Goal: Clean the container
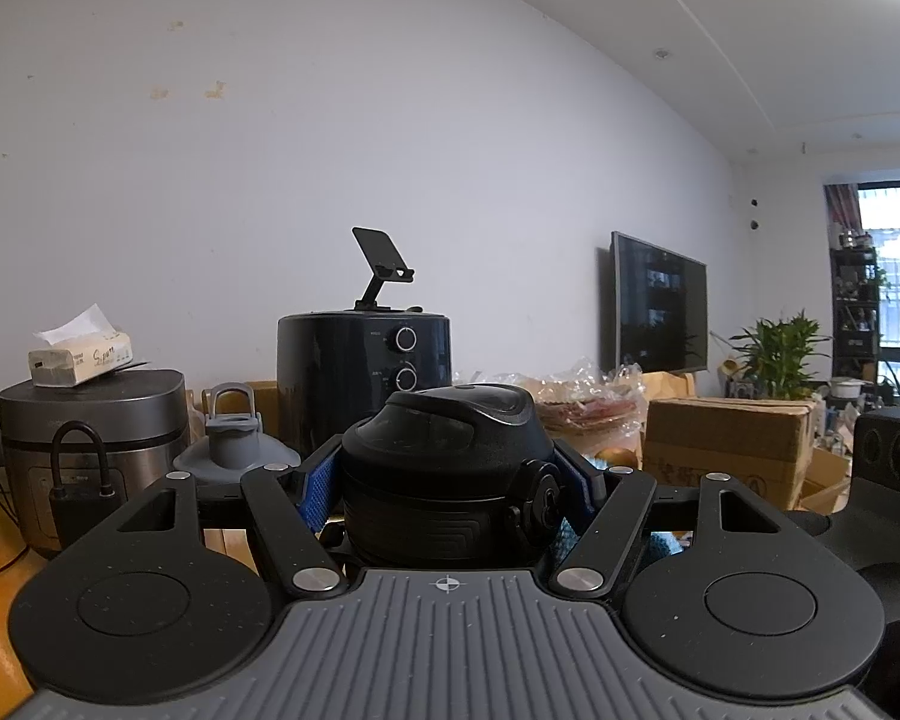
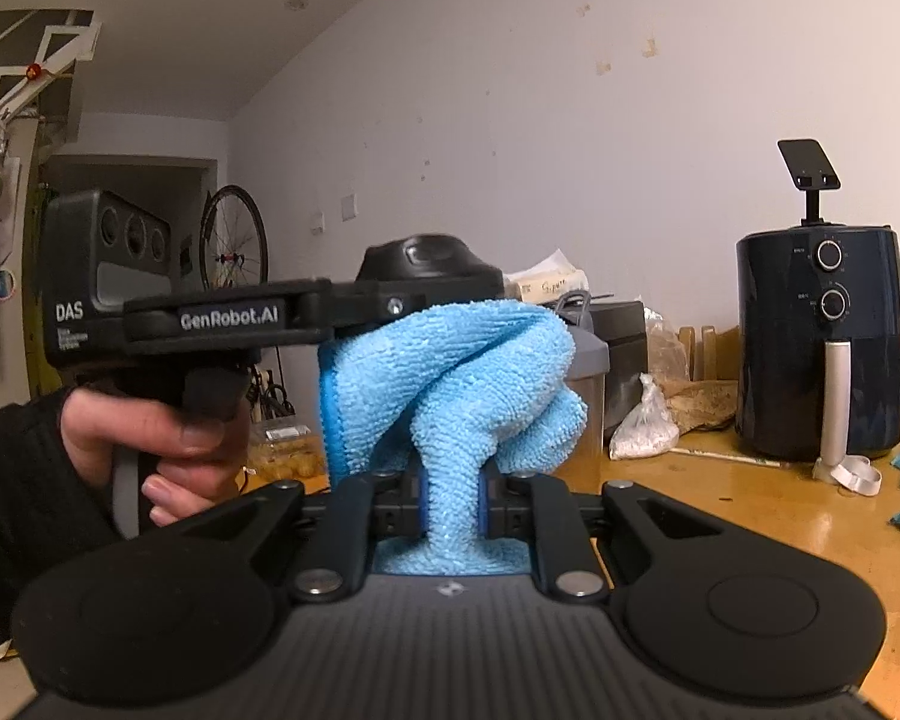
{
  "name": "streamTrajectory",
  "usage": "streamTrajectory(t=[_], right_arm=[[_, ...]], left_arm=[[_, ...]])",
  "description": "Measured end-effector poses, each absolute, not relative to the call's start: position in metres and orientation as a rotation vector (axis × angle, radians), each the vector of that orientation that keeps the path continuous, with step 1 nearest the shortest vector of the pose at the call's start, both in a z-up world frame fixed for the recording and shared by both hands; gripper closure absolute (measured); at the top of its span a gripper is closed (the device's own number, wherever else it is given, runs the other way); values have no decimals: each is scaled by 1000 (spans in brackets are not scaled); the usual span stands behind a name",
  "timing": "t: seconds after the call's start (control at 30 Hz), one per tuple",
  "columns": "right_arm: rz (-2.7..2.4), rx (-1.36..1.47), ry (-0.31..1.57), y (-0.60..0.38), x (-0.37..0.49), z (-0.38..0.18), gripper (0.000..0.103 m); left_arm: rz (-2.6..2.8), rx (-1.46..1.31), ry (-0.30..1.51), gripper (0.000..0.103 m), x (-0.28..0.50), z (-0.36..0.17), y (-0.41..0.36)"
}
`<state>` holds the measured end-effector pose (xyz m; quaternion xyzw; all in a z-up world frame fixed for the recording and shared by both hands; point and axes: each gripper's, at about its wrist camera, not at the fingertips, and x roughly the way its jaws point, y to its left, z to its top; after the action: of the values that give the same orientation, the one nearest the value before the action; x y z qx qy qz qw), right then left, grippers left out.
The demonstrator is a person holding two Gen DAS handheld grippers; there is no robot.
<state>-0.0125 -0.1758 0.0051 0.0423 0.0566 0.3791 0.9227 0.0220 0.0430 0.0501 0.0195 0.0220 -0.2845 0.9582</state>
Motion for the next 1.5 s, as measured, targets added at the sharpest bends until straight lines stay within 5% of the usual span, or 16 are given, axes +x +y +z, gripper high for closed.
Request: streamTrajectory(t=[1.5], right_arm=[[790, 86, 121, -177, -9, 12, 95]], left_arm=[[-564, 39, 56, 35, 21, 48, 42]])
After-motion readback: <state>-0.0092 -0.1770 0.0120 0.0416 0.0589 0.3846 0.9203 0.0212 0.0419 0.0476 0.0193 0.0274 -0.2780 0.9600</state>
